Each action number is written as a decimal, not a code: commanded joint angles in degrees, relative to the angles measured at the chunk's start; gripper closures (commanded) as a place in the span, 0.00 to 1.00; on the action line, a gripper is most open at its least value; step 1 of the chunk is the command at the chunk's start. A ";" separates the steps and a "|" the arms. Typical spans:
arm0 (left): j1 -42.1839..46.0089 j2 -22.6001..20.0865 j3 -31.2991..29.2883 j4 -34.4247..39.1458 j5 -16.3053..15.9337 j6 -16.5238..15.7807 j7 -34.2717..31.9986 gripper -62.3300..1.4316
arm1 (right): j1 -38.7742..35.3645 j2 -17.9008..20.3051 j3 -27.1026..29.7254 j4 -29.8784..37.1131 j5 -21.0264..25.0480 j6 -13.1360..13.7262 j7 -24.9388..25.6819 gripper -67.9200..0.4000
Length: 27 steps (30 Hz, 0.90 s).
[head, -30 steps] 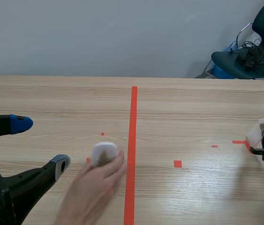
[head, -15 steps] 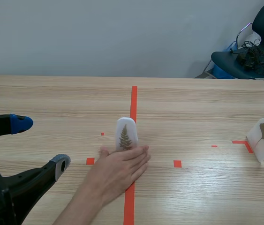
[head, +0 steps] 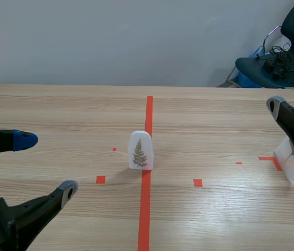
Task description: Do the leaf sorting experiment
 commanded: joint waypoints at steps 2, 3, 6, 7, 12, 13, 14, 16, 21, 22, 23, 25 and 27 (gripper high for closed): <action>-4.83 0.28 1.42 -3.23 -0.50 0.50 -0.66 0.00 | 1.27 0.33 0.63 -0.50 0.87 0.20 1.22 0.24; -6.54 0.33 2.01 -4.72 -0.46 0.50 -0.68 0.00 | 1.22 0.33 0.72 -0.50 0.87 0.26 1.20 0.24; -12.26 0.72 4.42 -10.21 1.95 0.48 -1.36 0.00 | 0.96 0.33 1.03 -0.48 0.90 1.07 1.22 0.24; -14.43 0.92 5.57 -12.39 2.56 0.48 -1.38 0.00 | 0.87 0.33 1.05 -0.48 0.87 1.55 1.18 0.24; -24.81 2.29 13.75 -23.63 6.47 0.26 -4.83 0.00 | -1.90 0.33 1.86 1.14 1.40 1.84 1.27 0.05; -26.84 2.91 15.47 -25.68 7.50 0.24 -5.57 0.00 | -2.80 0.33 2.27 1.77 1.97 1.97 1.25 0.01; -28.76 3.56 17.09 -27.69 7.85 0.26 -6.32 0.00 | -3.85 0.33 2.67 2.43 2.91 2.08 1.27 0.00; -32.39 5.14 20.15 -31.21 8.02 0.26 -6.80 0.00 | -6.19 0.33 3.76 3.74 4.02 2.45 1.20 0.00; -39.19 9.62 25.86 -38.95 12.17 1.18 -9.14 0.00 | -11.82 0.33 6.93 6.03 5.90 4.04 0.00 0.00; -40.46 10.49 26.71 -40.57 12.15 1.81 -9.70 0.00 | -12.55 0.33 7.52 6.16 6.16 4.83 -0.07 0.00; -41.79 11.41 27.41 -42.36 12.17 2.89 -10.27 0.00 | -13.25 0.31 8.07 6.23 6.29 5.44 -0.07 0.00; -44.48 13.25 28.33 -46.27 12.44 4.17 -11.26 0.00 | -14.36 0.31 8.83 6.32 6.47 5.92 -0.07 0.00; -46.90 14.82 29.03 -50.07 14.45 4.17 -12.31 0.00 | -15.23 0.28 9.31 6.32 7.17 6.03 -0.07 0.00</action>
